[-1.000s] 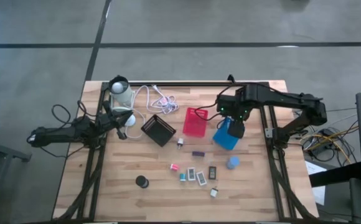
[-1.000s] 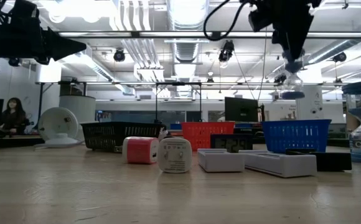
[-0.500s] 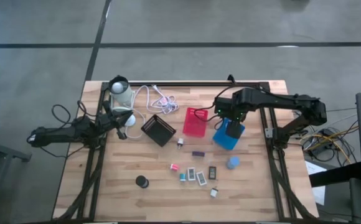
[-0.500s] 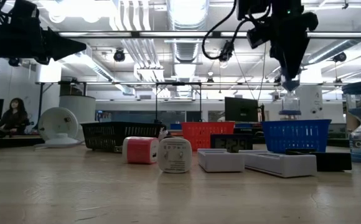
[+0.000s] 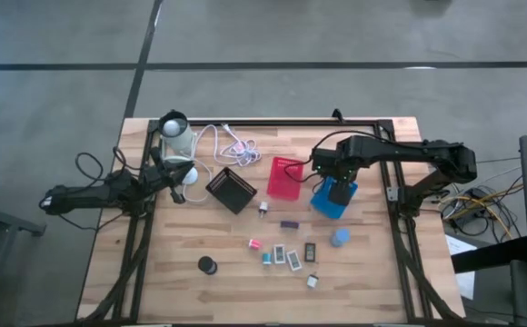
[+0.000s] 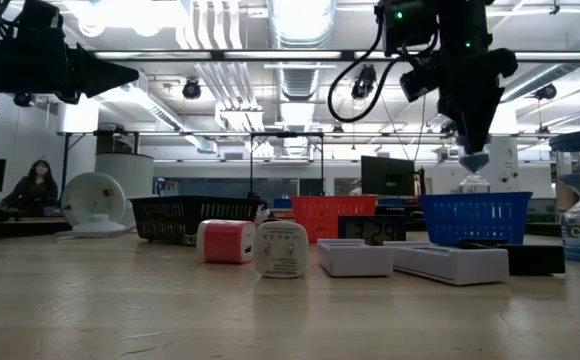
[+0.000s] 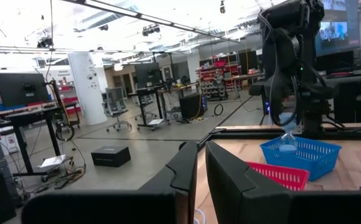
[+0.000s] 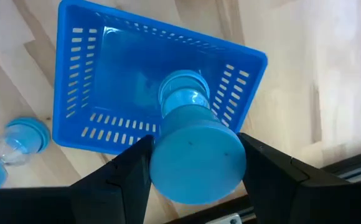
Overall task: Pick & Place Office items
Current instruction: Put the blue hourglass into the blue basket
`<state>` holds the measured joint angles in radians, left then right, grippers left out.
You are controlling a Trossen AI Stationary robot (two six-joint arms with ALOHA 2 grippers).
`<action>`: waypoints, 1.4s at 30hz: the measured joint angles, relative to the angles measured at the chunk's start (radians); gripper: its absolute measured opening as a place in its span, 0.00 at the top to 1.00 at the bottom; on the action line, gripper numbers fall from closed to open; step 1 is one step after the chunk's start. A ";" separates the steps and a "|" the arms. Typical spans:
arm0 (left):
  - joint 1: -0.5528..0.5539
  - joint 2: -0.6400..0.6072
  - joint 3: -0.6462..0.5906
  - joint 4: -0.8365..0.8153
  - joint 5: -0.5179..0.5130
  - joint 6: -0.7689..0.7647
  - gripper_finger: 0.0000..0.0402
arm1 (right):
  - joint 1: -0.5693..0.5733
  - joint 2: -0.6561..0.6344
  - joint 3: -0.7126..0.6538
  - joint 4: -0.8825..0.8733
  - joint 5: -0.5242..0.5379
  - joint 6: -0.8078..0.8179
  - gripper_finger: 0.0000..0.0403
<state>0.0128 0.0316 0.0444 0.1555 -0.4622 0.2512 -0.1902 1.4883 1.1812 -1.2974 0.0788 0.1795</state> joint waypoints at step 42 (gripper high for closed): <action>0.000 0.000 0.000 0.000 -0.010 0.037 0.90 | -0.035 0.002 -0.140 0.194 -0.009 -0.060 0.48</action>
<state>0.0132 0.0316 0.0446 0.1558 -0.4717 0.2880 -0.2250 1.4906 1.0415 -1.1038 0.0696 0.1192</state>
